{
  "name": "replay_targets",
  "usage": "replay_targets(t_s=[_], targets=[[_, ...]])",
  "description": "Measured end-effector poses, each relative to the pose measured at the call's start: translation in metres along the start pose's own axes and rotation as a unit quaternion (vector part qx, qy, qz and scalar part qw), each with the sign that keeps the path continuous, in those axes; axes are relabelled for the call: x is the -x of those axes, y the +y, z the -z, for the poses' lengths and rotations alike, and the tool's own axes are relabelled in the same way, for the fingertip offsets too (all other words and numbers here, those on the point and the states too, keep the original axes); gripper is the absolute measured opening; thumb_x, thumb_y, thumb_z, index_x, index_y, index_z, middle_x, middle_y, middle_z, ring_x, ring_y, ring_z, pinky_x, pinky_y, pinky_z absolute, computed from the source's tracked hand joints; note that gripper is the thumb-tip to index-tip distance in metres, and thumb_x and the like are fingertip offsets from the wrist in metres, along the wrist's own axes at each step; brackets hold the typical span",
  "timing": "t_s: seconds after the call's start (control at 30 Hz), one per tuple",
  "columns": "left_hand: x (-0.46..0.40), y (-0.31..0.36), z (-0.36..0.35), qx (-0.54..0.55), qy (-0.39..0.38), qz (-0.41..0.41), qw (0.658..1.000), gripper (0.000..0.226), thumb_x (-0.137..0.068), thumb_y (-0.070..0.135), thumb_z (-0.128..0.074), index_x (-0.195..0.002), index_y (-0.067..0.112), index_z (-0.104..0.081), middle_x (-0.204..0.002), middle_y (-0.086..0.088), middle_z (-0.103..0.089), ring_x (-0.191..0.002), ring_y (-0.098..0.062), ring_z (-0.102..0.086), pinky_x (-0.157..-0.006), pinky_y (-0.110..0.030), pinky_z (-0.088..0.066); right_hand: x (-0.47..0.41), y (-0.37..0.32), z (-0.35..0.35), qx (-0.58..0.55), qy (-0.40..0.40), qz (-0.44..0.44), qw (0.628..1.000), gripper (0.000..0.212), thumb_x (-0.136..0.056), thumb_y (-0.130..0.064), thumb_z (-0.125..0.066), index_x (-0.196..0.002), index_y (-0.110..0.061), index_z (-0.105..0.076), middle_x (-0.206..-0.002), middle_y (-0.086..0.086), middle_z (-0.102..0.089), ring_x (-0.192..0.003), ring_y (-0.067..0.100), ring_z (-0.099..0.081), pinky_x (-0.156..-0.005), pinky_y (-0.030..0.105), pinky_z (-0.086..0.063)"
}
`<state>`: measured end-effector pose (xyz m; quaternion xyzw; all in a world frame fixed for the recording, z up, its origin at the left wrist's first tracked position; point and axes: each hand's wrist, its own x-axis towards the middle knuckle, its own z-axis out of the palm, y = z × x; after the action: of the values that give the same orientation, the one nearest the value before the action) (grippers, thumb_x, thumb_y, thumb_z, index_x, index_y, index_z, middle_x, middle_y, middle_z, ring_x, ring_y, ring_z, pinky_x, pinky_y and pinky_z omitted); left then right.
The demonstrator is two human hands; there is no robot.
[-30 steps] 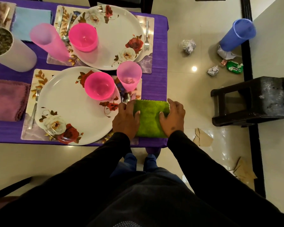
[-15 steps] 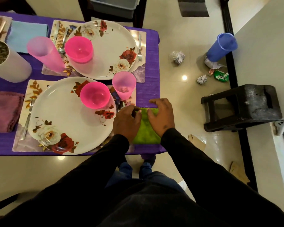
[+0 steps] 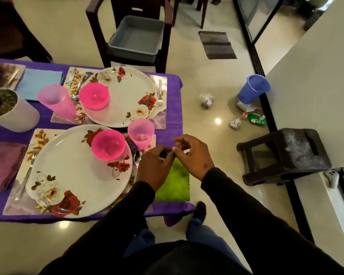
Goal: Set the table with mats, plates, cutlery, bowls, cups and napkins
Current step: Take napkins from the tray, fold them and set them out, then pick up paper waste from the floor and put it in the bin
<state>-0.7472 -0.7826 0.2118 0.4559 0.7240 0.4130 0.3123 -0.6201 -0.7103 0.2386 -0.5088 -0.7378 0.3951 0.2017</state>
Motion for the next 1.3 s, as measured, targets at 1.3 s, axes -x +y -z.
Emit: replay_targets(t_s=[1.3], targets=[[-0.051,0.223,-0.367,-0.057,-0.302,-0.011,0.952,0.010,-0.100,0.022,-0.061,-0.105,0.029,-0.066,-0.094,0.009,-0.068,-0.087,-0.011,-0.066,-0.073,-0.023,-0.052,0.013,0.281,0.325,-0.099,0.095,-0.163,0.977,0.021,-0.091,-0.028,-0.065,-0.107,-0.018,-0.071,-0.097,-0.005,-0.071,-0.087,0.007,-0.065,-0.081,0.028,-0.055]])
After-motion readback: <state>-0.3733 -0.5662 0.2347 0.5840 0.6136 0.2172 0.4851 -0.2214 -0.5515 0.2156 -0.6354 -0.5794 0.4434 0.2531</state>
